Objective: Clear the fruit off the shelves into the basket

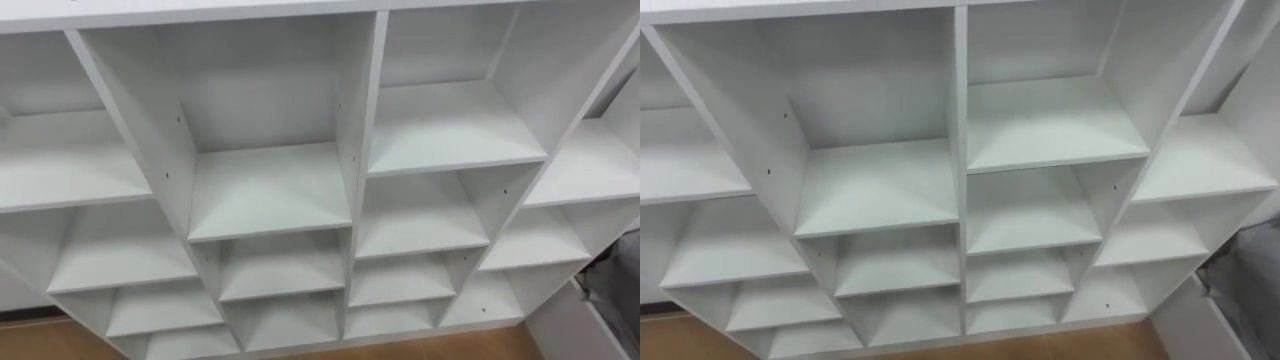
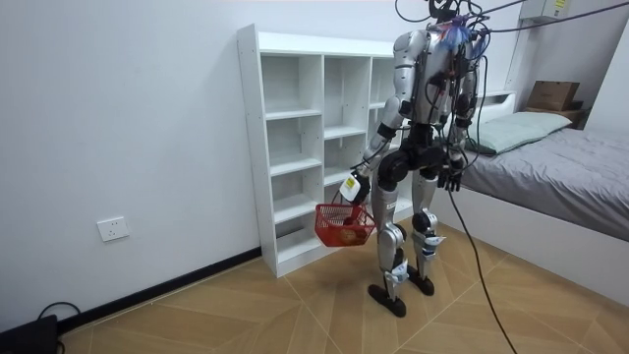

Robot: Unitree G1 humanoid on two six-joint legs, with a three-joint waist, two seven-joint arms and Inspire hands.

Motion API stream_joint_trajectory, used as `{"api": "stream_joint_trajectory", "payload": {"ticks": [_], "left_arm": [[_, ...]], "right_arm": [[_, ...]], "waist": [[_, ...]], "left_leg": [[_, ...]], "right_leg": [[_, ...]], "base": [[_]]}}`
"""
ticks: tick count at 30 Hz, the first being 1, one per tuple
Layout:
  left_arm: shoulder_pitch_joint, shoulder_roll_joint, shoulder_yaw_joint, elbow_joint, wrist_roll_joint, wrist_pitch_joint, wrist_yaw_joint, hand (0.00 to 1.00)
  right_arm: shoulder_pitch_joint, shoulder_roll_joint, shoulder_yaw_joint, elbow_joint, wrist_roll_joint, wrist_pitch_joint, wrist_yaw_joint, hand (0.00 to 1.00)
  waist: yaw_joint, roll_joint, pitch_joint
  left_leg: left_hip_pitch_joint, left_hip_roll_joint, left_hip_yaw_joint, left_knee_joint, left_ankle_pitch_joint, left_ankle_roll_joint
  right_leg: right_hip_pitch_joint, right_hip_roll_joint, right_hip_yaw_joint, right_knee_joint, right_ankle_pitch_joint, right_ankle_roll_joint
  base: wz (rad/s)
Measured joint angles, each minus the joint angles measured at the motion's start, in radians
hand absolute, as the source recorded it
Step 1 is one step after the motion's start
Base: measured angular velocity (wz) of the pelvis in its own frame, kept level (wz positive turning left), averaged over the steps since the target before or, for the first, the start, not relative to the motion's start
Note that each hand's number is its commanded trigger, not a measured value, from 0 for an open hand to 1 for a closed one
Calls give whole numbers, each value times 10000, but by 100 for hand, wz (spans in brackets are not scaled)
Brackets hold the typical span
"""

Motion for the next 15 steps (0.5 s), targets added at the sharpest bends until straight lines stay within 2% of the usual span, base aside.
{"api": "stream_joint_trajectory", "payload": {"ticks": [8,11,15], "left_arm": [[-8,-1,-13,-227,1102,69,40,100],[2,0,-13,-289,1285,90,42,100],[-22,-1,-8,-318,1324,90,48,100]], "right_arm": [[0,27,69,-86,-139,100,488,0],[-81,26,65,-87,-268,103,551,0],[-114,26,56,-84,-334,104,649,0]], "waist": [[-125,-67,4],[-266,-80,2],[-276,-90,1]], "left_leg": [[-95,-11,-7,-1,-18,-8],[-138,-13,0,0,-17,-9],[-131,-17,64,3,-17,-9]], "right_leg": [[-135,-12,33,177,-143,-3],[-182,-14,31,181,-148,-3],[-179,-13,82,191,-148,-3]], "base": [[0],[0],[-4]]}}
